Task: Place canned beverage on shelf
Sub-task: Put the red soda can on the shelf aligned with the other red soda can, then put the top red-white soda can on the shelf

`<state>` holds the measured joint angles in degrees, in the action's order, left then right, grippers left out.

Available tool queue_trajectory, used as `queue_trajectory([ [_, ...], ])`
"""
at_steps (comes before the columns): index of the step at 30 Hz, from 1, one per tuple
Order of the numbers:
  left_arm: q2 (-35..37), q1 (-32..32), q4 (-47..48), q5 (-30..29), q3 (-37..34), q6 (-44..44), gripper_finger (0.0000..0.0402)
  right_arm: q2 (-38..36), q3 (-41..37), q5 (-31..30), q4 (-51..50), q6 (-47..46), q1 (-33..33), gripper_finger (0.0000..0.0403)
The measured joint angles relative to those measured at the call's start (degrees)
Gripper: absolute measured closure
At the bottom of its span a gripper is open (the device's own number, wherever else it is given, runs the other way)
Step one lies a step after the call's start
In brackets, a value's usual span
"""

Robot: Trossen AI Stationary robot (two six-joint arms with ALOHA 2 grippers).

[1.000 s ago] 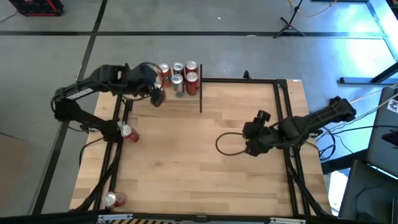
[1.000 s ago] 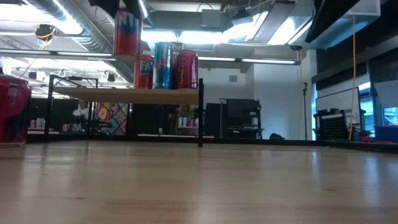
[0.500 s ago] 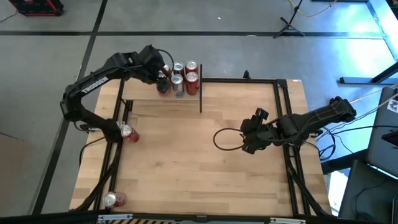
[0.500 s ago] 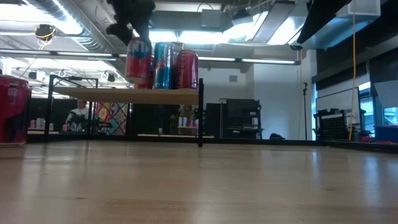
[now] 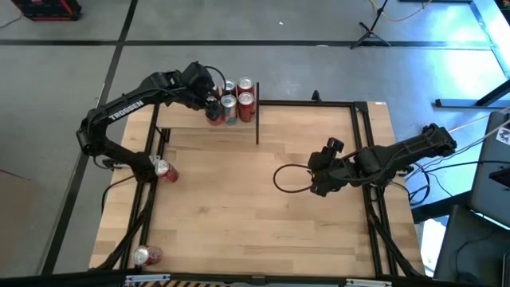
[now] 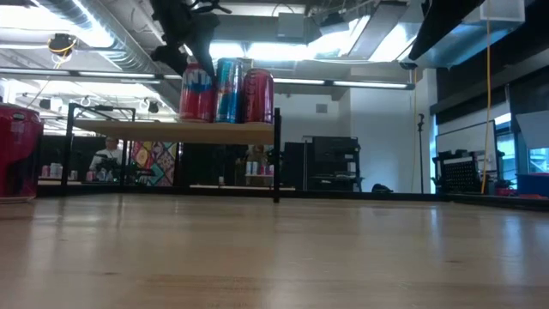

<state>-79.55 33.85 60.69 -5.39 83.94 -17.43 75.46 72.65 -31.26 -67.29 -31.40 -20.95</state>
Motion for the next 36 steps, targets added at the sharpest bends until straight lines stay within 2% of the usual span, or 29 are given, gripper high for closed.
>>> queue_trajectory([
  [8,-0.02,0.0,0.07,0.17,0.0,1.15,0.0132,0.0,-0.01,0.3,-0.02,0.02,0.0,0.0155],
  [16,0.31,0.0,1.16,-0.11,0.51,1.31,0.0074,0.0,-0.01,0.28,0.06,0.02,0.0,0.0155],
  [22,0.42,0.0,2.91,0.43,5.09,2.11,0.0052,0.0,-0.01,0.28,0.17,0.08,0.0,0.0155],
  [31,0.57,-1.93,16.41,0.35,17.84,3.04,0.0051,0.0,-0.01,1.09,1.9,0.2,0.0,0.0155],
  [36,2.99,-7.48,21.83,-0.36,17.16,-0.89,0.0051,0.0,-0.01,2.52,2.93,0.39,0.0,0.0155],
])
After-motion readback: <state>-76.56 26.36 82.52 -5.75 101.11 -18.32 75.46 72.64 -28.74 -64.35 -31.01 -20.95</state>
